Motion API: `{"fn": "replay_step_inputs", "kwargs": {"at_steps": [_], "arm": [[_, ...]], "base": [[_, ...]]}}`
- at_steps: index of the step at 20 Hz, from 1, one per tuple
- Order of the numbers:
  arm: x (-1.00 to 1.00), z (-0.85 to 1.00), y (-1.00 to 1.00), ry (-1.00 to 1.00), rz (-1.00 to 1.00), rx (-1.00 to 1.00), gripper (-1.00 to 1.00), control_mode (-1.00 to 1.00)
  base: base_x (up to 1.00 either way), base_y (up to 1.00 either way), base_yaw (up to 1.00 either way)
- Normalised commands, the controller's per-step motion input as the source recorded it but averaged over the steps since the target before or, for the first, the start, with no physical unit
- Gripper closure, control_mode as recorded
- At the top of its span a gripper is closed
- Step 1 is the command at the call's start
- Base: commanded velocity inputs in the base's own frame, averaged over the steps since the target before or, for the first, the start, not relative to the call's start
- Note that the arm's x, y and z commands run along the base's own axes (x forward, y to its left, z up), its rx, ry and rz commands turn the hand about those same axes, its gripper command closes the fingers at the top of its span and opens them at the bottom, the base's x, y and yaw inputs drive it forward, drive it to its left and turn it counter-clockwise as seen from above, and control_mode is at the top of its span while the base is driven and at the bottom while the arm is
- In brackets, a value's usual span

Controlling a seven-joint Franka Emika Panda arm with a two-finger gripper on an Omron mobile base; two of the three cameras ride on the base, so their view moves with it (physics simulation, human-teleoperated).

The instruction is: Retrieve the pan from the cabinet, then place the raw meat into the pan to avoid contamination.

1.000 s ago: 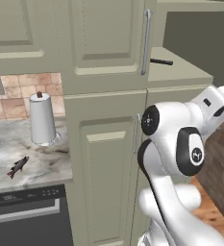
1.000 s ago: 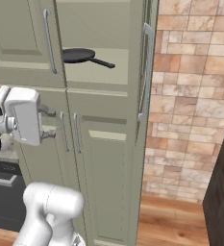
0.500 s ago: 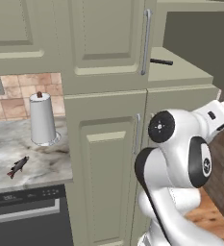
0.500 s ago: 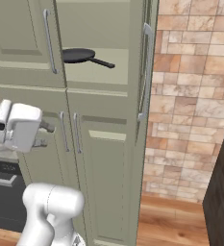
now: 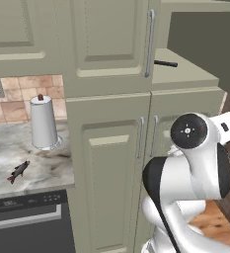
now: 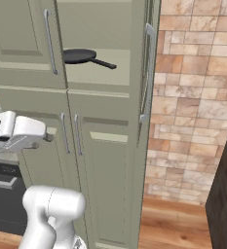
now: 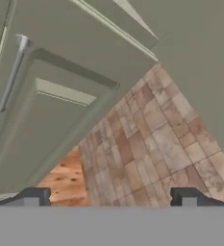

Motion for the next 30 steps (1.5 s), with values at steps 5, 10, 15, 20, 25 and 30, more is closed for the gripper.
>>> {"fn": "replay_step_inputs", "kwargs": {"at_steps": [5, 10, 15, 20, 25, 30], "arm": [[0.17, -0.04, 0.22, -0.14, 0.12, 0.24, -1.00, -1.00], [0.11, 0.00, 0.20, -0.15, 0.13, 0.23, -1.00, -1.00], [0.01, 0.00, 0.15, -0.18, 0.13, 0.20, -1.00, -1.00], [0.00, 0.00, 0.11, -0.20, 0.14, 0.20, -1.00, -1.00], [0.00, 0.00, 0.02, -0.27, 0.21, 0.17, -1.00, -1.00], [0.00, 0.00, 0.05, -0.34, 0.20, 0.14, -1.00, -1.00]], "base": [[0.00, 0.00, 0.00], [0.00, 0.00, 0.00], [0.00, 0.00, 0.00], [0.00, 0.00, 0.00], [0.00, 0.00, 0.00], [0.00, 0.00, 0.00]]}}
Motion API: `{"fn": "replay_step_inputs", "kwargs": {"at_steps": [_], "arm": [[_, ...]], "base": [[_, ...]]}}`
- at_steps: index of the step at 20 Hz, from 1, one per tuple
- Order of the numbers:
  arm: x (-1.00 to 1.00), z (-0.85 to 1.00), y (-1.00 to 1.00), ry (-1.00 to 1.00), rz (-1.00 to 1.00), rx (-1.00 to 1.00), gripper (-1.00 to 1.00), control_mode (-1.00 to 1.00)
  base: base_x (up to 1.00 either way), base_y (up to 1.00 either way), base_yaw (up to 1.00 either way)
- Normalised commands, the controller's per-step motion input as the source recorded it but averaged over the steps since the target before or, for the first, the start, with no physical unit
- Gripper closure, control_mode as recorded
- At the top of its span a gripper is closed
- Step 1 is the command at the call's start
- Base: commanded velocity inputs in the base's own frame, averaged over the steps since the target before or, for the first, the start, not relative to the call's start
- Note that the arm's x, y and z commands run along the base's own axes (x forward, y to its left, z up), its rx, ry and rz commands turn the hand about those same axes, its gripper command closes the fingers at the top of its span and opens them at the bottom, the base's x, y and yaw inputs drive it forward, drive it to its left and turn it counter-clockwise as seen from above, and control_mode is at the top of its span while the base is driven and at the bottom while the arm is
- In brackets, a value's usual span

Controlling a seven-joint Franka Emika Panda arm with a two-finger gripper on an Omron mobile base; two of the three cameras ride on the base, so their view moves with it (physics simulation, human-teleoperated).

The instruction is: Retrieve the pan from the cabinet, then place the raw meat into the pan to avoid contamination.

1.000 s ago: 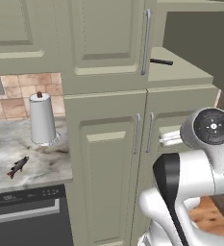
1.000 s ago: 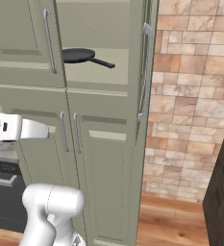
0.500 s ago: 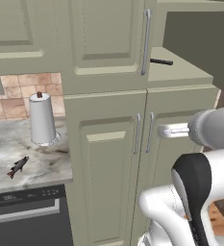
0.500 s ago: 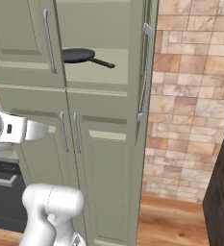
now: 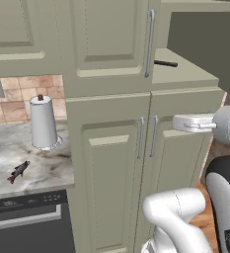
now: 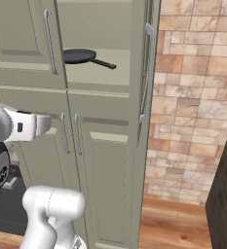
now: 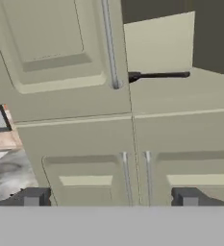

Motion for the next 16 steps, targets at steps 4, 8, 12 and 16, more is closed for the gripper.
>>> {"fn": "replay_step_inputs", "kwargs": {"at_steps": [4, 8, 12, 16], "arm": [[0.00, 0.00, 0.03, -0.37, 0.19, 0.11, -1.00, -1.00], [0.00, 0.00, 0.09, -0.39, 0.17, 0.07, -1.00, -1.00], [0.00, -0.05, 0.21, -0.42, 0.12, 0.00, -1.00, -1.00], [0.00, -0.06, 0.30, -0.41, 0.07, 0.00, -1.00, -1.00]], "base": [[0.00, 0.00, 0.00], [0.00, 0.00, 0.00], [0.00, 0.00, 0.00], [0.00, 0.00, 0.00]]}}
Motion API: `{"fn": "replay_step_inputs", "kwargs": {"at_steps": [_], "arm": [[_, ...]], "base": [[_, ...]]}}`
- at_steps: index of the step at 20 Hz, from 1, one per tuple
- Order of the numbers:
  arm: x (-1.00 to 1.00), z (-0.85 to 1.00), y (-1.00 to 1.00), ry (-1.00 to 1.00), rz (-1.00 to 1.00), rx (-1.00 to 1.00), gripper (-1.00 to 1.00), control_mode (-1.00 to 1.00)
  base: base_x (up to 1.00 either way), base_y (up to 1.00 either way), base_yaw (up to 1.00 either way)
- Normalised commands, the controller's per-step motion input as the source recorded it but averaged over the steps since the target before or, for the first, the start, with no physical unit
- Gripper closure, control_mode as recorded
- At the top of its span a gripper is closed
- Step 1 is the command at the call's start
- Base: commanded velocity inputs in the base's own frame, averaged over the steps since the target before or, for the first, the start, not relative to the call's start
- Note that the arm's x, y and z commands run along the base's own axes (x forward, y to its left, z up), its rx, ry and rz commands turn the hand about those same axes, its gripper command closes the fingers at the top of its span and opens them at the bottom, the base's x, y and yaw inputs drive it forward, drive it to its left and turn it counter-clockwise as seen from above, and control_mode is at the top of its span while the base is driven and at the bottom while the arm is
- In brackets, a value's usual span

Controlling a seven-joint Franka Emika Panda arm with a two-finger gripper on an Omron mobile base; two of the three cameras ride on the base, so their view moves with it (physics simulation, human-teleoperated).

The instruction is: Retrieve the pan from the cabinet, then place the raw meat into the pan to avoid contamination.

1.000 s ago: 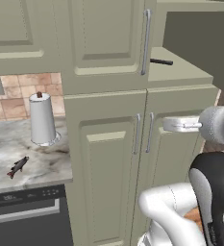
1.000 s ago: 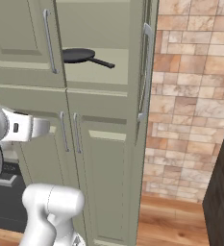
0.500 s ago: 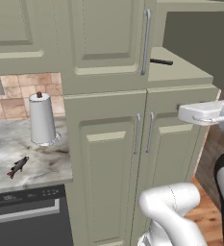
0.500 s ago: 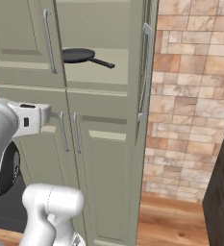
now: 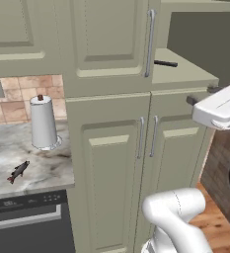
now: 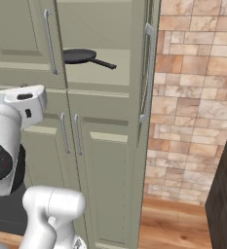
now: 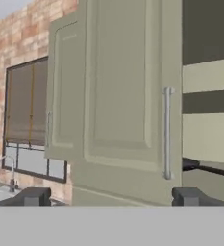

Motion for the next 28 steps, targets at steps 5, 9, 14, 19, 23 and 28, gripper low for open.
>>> {"fn": "replay_step_inputs", "kwargs": {"at_steps": [5, 9, 14, 19, 23, 28], "arm": [[0.00, -0.06, 0.36, -0.39, 0.03, 0.00, -1.00, -1.00], [0.00, -0.06, 0.36, -0.33, 0.00, -0.04, -1.00, -1.00], [0.01, -0.06, 0.27, -0.24, -0.02, -0.04, -1.00, -1.00], [0.10, -0.08, 0.12, -0.13, -0.07, -0.03, -1.00, -1.00], [0.11, -0.09, 0.01, -0.07, -0.14, -0.02, -1.00, -1.00], [0.15, -0.06, -0.06, -0.02, -0.18, 0.00, -1.00, -1.00]], "base": [[0.00, 0.00, 0.00], [0.00, 0.00, 0.00], [0.00, 0.00, 0.00], [0.00, 0.00, 0.00], [0.00, 0.00, 0.00], [0.00, 0.00, 0.00]]}}
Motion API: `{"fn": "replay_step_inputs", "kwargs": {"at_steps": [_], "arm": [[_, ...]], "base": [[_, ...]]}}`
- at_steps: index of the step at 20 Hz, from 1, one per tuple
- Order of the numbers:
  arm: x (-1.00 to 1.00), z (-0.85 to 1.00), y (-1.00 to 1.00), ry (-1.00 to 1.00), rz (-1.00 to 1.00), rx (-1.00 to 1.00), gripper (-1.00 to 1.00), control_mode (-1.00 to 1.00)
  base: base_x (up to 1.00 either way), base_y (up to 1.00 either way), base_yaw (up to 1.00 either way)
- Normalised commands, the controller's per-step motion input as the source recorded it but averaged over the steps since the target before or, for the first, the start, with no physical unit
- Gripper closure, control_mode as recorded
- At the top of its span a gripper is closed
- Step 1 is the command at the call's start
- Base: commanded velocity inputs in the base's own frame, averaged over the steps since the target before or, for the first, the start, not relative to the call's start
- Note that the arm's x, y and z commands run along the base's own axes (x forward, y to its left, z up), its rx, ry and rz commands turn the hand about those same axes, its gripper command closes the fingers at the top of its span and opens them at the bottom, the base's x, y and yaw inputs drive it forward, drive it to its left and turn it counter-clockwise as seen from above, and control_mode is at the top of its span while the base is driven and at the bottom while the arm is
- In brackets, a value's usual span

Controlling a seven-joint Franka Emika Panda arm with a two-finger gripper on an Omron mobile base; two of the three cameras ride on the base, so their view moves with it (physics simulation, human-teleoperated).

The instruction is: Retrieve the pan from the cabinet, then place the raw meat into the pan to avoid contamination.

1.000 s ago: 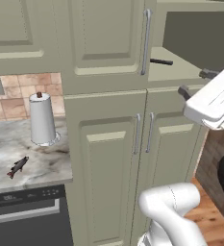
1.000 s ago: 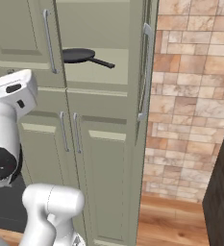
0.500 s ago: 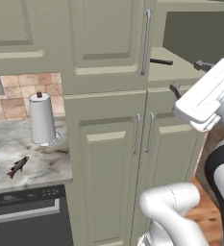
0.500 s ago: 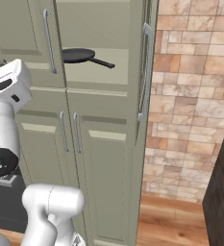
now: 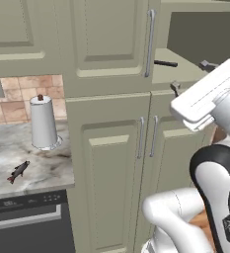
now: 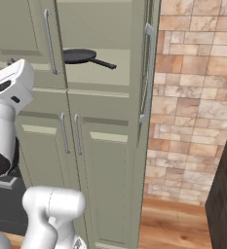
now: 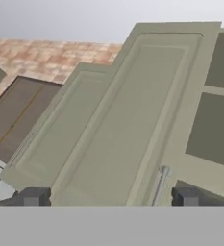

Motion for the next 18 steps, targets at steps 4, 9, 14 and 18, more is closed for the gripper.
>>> {"fn": "replay_step_inputs", "kwargs": {"at_steps": [4, 9, 14, 18], "arm": [[0.15, -0.03, 0.00, 0.00, -0.16, 0.01, -1.00, -1.00], [0.16, 0.00, 0.00, 0.00, -0.10, 0.06, -1.00, -1.00], [0.21, 0.00, 0.00, 0.00, -0.06, 0.07, -1.00, -1.00], [0.26, -0.03, -0.02, 0.00, -0.02, 0.10, -1.00, -1.00]], "base": [[0.00, 0.00, 0.00], [0.00, 0.00, 0.00], [0.00, 0.00, 0.00], [0.00, 0.00, 0.00]]}}
